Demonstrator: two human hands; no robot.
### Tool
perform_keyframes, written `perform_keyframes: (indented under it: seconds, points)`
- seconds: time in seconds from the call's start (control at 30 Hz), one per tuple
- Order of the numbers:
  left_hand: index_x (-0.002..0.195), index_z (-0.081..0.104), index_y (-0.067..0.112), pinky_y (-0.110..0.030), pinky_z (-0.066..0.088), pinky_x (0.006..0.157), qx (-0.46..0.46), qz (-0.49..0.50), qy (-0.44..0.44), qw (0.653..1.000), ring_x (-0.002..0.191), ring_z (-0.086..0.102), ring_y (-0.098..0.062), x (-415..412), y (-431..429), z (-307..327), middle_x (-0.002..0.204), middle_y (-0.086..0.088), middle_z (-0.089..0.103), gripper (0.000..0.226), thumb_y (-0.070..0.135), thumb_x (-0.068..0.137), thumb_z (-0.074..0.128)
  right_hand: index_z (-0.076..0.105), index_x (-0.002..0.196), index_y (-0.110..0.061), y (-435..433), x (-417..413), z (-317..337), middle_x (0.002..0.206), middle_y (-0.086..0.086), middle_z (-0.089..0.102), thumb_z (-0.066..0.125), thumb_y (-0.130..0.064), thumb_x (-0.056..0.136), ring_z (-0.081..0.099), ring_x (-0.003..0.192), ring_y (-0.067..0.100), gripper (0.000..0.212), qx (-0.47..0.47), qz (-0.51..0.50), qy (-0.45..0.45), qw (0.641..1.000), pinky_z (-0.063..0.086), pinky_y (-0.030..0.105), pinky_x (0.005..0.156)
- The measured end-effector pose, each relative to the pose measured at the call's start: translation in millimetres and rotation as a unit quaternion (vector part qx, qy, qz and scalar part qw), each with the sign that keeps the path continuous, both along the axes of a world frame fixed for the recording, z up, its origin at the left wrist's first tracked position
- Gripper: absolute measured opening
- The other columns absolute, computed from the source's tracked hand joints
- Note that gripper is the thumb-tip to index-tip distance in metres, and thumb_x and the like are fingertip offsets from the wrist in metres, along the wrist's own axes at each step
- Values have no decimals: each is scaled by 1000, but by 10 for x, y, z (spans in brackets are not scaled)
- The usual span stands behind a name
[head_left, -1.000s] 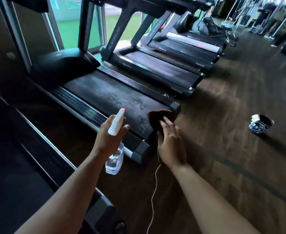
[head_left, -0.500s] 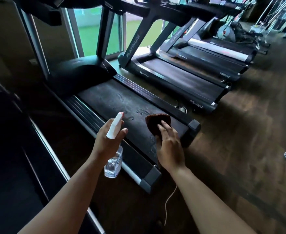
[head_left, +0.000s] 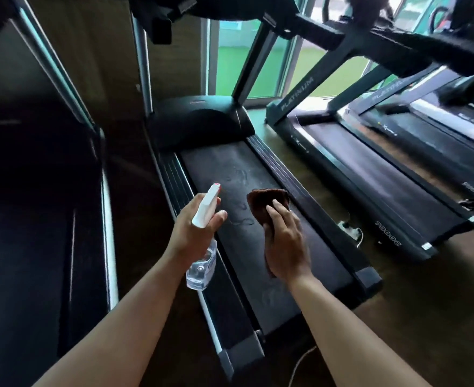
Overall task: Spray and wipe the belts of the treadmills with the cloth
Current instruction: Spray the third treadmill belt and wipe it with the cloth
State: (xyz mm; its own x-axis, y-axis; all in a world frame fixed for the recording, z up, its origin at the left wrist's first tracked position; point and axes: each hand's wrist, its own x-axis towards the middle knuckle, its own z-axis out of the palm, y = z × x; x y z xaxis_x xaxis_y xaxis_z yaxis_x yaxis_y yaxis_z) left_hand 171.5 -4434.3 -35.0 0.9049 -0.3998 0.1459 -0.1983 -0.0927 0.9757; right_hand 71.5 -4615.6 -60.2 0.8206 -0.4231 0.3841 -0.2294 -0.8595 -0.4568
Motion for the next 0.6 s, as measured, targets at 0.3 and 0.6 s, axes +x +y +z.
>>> perform_keyframes:
  seconds: [0.3,0.6]
  points:
    - [103,65,20,-29,47,63,2,57,-10,998,68,55,-13,773,-40,157,88,-13,63,17,19,89,73,53,139,-11,-86,1080,-7,151,5,46,52,-19,99,40,137,33,41,18,73,-11,997,42,52,106]
    - [100,64,17,-37,50,66,25,29,-7,999,71,57,-19,2357,252,-3,88,-18,62,14,17,90,73,53,140,-11,142,2433,-203,150,7,46,55,-13,99,40,138,35,42,34,51,-9,998,44,56,105]
